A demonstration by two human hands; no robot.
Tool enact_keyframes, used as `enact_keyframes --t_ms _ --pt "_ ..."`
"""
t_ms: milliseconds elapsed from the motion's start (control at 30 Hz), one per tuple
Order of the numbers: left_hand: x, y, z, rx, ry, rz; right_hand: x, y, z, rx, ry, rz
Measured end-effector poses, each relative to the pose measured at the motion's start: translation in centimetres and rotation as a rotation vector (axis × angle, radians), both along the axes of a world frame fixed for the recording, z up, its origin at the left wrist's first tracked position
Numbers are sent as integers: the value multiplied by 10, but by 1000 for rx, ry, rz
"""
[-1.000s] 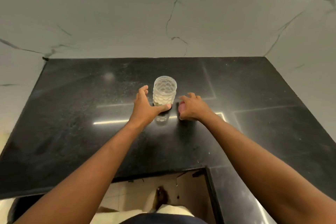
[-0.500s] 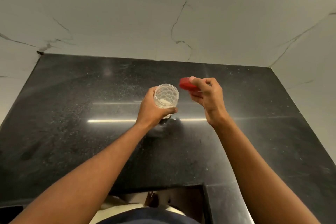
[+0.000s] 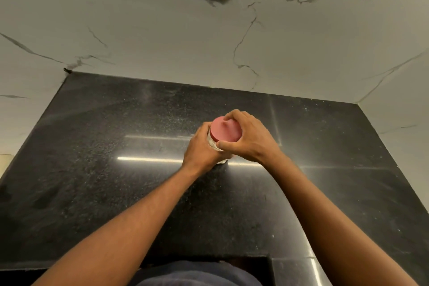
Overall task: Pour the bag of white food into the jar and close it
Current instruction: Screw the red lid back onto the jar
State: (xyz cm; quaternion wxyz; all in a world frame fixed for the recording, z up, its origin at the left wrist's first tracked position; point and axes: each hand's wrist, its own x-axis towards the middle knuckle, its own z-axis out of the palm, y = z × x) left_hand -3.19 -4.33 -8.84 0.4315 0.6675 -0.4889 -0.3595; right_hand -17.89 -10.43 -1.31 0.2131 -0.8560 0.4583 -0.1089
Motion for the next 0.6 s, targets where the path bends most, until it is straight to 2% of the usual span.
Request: enact_keyframes --t_ms 300,600 --pt "3 0 -2 17 -9 -16 29 -19 27 -10 460 52" --pt "6 0 -4 1 -27 -25 35 -28 32 77 465 137"
